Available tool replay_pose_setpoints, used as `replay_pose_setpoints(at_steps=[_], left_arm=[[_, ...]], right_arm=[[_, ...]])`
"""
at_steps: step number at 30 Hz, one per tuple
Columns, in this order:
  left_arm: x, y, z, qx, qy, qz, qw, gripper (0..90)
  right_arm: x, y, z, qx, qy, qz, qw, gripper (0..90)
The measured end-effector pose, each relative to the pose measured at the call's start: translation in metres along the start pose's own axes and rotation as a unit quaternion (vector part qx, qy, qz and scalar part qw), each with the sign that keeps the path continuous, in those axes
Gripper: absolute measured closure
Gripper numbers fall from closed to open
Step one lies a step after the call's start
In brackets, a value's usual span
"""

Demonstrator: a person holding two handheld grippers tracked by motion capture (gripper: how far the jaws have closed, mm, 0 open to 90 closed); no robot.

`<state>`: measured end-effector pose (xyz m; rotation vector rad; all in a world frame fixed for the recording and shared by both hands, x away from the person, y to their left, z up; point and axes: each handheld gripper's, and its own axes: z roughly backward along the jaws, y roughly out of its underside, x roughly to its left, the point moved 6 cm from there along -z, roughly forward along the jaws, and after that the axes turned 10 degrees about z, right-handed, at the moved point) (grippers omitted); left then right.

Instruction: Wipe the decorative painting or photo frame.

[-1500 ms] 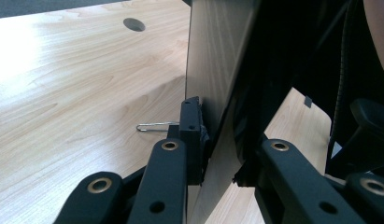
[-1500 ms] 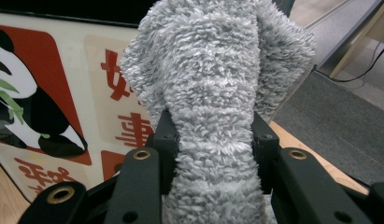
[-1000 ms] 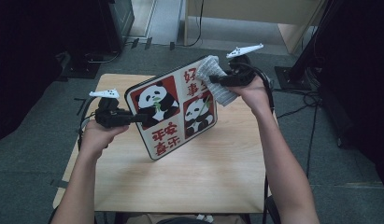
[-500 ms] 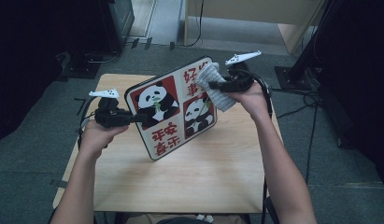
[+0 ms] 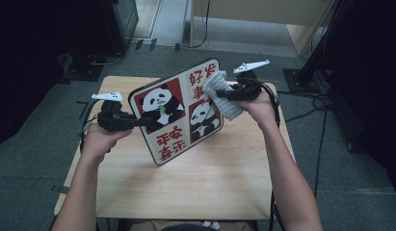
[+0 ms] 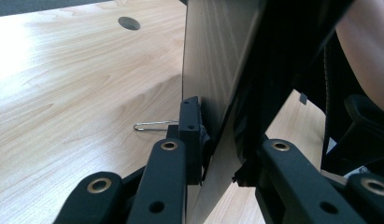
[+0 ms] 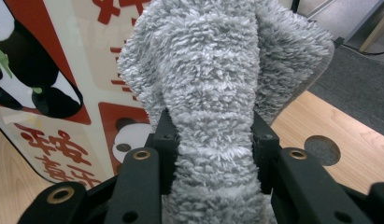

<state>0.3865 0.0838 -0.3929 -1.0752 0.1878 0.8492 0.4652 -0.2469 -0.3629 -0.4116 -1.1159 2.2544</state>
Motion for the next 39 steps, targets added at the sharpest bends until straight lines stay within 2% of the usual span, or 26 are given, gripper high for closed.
replay_pose_setpoints(at_steps=[6, 10, 29, 31, 39], left_arm=[[0.000, 0.000, 0.000, 0.001, 0.000, 0.000, 1.0000, 78.0], [0.000, 0.000, 0.000, 0.000, 0.001, 0.001, 1.0000, 77.9], [-0.001, 0.001, 0.001, 0.000, 0.001, -0.002, 1.0000, 77.7], [-0.001, 0.001, 0.001, 0.000, 0.000, -0.002, 1.0000, 77.6], [-0.001, 0.001, 0.001, 0.001, 0.001, -0.003, 1.0000, 77.6]], right_arm=[[0.000, 0.007, -0.003, 0.002, -0.003, 0.003, 1.0000, 64.7], [0.000, 0.014, -0.006, 0.005, -0.006, -0.007, 0.9999, 64.7], [-0.002, 0.034, -0.012, 0.022, -0.008, -0.017, 0.9996, 64.7], [-0.001, 0.036, -0.013, 0.030, -0.008, -0.020, 0.9993, 64.7], [0.000, 0.045, -0.017, 0.031, -0.013, -0.026, 0.9991, 64.6]])
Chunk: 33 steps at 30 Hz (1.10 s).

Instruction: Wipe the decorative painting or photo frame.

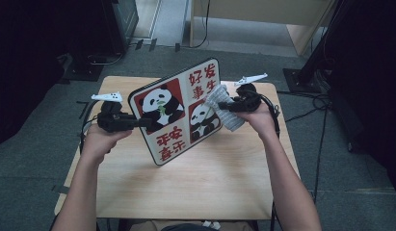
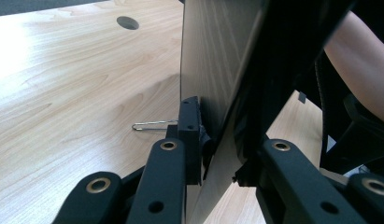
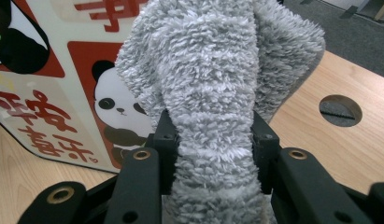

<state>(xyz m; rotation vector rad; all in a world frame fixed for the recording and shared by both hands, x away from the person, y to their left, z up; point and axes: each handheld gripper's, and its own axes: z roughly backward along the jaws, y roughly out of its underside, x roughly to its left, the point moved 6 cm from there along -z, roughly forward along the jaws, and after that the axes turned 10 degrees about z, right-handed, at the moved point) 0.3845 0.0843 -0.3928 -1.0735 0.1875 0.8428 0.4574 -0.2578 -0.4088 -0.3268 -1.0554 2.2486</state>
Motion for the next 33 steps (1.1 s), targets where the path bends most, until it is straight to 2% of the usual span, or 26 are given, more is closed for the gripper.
replay_pose_setpoints(at_steps=[6, 16, 22, 25, 33], left_arm=[[0.000, 0.000, 0.000, 0.002, 0.001, -0.002, 1.0000, 77.4], [-0.001, 0.000, 0.000, 0.004, 0.001, -0.004, 1.0000, 77.3], [0.000, 0.000, 0.000, 0.006, 0.003, -0.004, 1.0000, 76.9], [-0.001, -0.001, 0.000, 0.006, 0.004, -0.003, 1.0000, 76.8], [-0.001, -0.001, -0.001, 0.006, 0.005, -0.004, 1.0000, 76.7]], right_arm=[[0.001, 0.008, -0.005, 0.012, 0.000, 0.001, 0.9999, 64.3], [-0.001, 0.020, -0.011, 0.021, 0.002, -0.010, 0.9997, 65.3], [-0.001, 0.026, -0.015, 0.026, -0.006, -0.031, 0.9992, 65.7], [-0.001, 0.030, -0.017, 0.032, -0.004, -0.027, 0.9991, 65.7], [0.002, 0.043, -0.025, 0.042, -0.003, -0.040, 0.9983, 65.7]])
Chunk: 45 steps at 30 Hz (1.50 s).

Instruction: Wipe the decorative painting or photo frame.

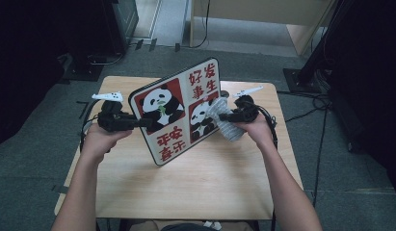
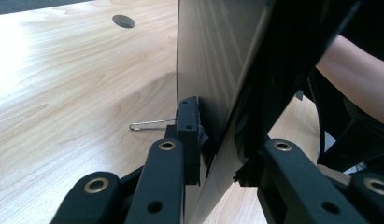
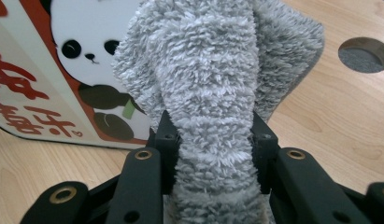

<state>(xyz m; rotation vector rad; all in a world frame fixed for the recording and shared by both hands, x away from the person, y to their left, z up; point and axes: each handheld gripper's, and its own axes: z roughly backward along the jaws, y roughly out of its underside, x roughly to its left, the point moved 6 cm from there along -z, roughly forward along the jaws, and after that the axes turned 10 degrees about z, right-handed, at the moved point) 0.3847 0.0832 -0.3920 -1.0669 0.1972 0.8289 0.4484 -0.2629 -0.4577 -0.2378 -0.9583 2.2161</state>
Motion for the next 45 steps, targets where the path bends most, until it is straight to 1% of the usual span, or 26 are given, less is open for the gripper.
replay_pose_setpoints(at_steps=[4, 8, 10, 18, 19, 27, 31, 32, 36, 43, 45], left_arm=[[0.000, 0.000, 0.000, 0.001, 0.000, -0.001, 1.0000, 76.6], [-0.001, 0.000, 0.000, 0.002, 0.001, -0.001, 1.0000, 76.4], [-0.001, 0.000, 0.000, 0.002, 0.002, -0.001, 1.0000, 76.3], [-0.001, 0.001, 0.000, 0.002, 0.003, -0.001, 1.0000, 76.2], [-0.001, 0.001, 0.000, 0.002, 0.003, -0.001, 1.0000, 76.2], [-0.001, 0.001, 0.000, 0.001, 0.004, 0.000, 1.0000, 76.1], [-0.001, 0.001, -0.001, 0.001, 0.004, 0.001, 1.0000, 76.0], [-0.001, 0.001, -0.001, 0.001, 0.004, 0.001, 1.0000, 75.9], [-0.001, 0.001, -0.001, 0.001, 0.003, 0.002, 1.0000, 75.9], [-0.002, 0.001, -0.001, 0.002, 0.003, 0.004, 1.0000, 75.8], [-0.002, 0.001, -0.001, 0.002, 0.003, 0.004, 1.0000, 75.7]], right_arm=[[0.000, 0.006, -0.005, 0.008, -0.001, 0.000, 1.0000, 65.6], [0.001, 0.011, -0.009, 0.006, -0.005, -0.007, 0.9999, 65.5], [0.001, 0.013, -0.010, 0.002, -0.006, -0.007, 1.0000, 65.5], [-0.001, 0.026, -0.018, 0.024, -0.011, -0.017, 0.9995, 65.5], [-0.002, 0.028, -0.019, 0.025, -0.011, -0.013, 0.9995, 65.5], [0.001, 0.040, -0.028, 0.036, -0.013, -0.015, 0.9992, 65.8], [0.002, 0.042, -0.031, 0.043, -0.013, -0.008, 0.9989, 65.9], [0.002, 0.043, -0.032, 0.049, -0.012, -0.008, 0.9987, 65.9], [0.003, 0.042, -0.029, 0.049, -0.015, 0.000, 0.9987, 66.4], [0.003, 0.039, -0.019, 0.043, -0.021, -0.010, 0.9988, 67.4], [0.003, 0.037, -0.016, 0.044, -0.021, -0.005, 0.9988, 67.4]])
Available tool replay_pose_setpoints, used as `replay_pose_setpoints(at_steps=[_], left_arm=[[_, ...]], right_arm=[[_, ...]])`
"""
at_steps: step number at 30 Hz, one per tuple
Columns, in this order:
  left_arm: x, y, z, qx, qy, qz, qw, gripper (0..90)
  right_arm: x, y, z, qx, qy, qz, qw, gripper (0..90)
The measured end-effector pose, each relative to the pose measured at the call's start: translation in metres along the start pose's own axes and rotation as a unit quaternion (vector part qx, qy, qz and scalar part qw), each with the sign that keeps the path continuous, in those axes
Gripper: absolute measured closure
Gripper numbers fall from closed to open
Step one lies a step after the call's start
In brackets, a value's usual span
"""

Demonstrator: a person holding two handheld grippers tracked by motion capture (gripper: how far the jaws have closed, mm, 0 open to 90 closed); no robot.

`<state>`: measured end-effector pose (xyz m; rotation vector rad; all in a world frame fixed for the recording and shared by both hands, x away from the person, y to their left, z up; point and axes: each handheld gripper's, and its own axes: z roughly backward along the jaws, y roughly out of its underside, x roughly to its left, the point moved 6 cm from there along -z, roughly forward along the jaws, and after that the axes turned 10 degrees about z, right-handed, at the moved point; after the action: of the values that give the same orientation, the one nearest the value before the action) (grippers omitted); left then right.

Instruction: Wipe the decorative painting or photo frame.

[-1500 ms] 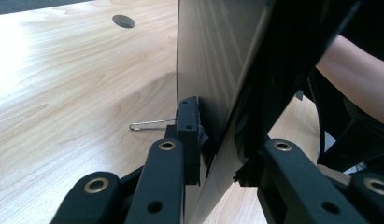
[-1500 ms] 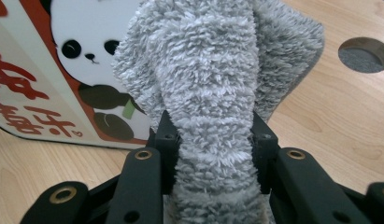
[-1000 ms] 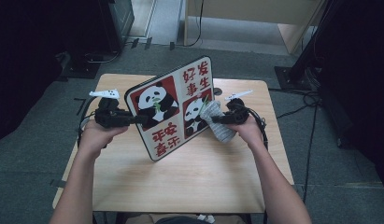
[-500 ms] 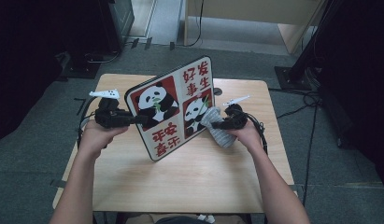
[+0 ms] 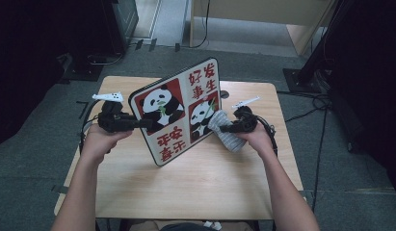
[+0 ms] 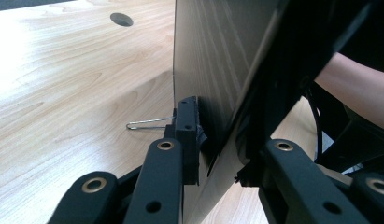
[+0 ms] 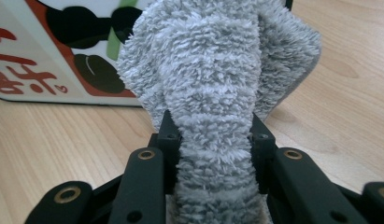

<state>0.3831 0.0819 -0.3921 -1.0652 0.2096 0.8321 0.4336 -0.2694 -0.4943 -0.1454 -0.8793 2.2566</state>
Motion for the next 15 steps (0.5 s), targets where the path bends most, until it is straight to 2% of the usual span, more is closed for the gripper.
replay_pose_setpoints(at_steps=[7, 15], left_arm=[[0.000, 0.000, 0.000, 0.000, 0.000, 0.001, 1.0000, 75.7], [0.001, 0.001, 0.000, -0.002, 0.003, 0.004, 1.0000, 75.4]], right_arm=[[0.005, -0.017, 0.022, -0.029, 0.003, 0.013, 0.9995, 67.4], [0.015, -0.039, 0.049, -0.045, 0.010, 0.026, 0.9986, 67.2]])
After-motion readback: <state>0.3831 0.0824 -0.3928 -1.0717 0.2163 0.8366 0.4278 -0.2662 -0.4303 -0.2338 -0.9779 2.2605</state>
